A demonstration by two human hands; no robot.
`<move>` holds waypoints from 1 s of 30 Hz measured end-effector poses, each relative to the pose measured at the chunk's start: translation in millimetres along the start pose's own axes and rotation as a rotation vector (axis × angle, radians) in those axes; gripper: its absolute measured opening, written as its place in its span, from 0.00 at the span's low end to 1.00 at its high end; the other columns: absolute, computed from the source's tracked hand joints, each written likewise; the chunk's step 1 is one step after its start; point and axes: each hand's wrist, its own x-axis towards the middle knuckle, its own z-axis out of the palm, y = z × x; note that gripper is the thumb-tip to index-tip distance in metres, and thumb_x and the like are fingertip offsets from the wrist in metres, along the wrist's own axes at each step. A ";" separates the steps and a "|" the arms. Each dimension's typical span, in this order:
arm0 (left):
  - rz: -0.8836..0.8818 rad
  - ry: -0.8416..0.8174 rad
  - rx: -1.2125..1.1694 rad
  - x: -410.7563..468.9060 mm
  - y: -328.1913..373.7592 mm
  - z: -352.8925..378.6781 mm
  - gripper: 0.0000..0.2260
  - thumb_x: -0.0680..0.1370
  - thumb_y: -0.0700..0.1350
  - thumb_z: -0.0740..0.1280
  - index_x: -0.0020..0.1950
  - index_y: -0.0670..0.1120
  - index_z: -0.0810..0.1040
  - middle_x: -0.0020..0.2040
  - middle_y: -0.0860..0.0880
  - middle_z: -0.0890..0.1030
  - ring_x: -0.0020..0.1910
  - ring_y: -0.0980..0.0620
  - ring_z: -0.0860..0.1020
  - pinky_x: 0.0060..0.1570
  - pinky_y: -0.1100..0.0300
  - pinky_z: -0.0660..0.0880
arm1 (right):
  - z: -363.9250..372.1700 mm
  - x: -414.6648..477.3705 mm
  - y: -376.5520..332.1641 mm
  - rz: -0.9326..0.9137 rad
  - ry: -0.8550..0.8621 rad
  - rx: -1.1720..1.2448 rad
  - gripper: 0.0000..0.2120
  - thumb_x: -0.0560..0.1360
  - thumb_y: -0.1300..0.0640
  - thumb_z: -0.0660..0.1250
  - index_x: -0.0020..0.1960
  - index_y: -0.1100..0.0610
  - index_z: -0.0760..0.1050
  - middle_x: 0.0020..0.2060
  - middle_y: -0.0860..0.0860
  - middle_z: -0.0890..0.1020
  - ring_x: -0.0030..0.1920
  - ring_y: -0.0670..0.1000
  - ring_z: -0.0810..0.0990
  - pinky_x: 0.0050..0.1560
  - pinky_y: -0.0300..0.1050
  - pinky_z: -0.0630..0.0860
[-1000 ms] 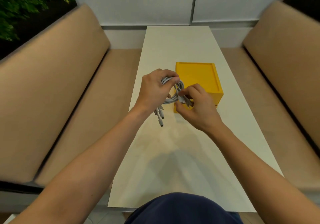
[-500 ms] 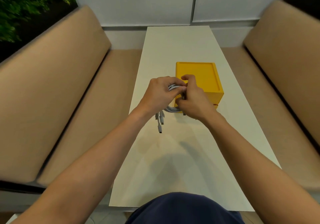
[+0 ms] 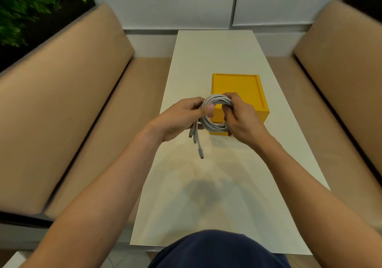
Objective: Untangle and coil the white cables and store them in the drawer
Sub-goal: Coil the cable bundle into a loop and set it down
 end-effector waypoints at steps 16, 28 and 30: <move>0.014 0.213 0.388 0.2 4.6 -3.6 0.10 0.85 0.45 0.61 0.51 0.52 0.81 0.39 0.52 0.81 0.41 0.52 0.75 0.45 0.52 0.74 | -7.7 1.6 4.8 0.080 0.097 -0.041 0.10 0.87 0.57 0.55 0.65 0.55 0.71 0.36 0.48 0.75 0.31 0.51 0.76 0.27 0.42 0.70; -0.218 0.151 -0.137 -6.0 15.4 7.1 0.17 0.86 0.47 0.60 0.40 0.46 0.79 0.41 0.47 0.81 0.44 0.48 0.78 0.43 0.54 0.72 | 0.1 15.0 5.5 0.118 0.130 -0.161 0.11 0.86 0.58 0.55 0.66 0.57 0.70 0.45 0.55 0.79 0.41 0.58 0.77 0.37 0.48 0.68; -0.189 0.147 -0.048 -7.5 17.5 7.0 0.16 0.85 0.47 0.62 0.40 0.45 0.81 0.42 0.48 0.81 0.44 0.49 0.75 0.44 0.54 0.71 | -0.4 16.7 4.5 0.123 0.135 -0.191 0.11 0.86 0.58 0.55 0.66 0.57 0.70 0.45 0.55 0.78 0.42 0.59 0.76 0.38 0.48 0.66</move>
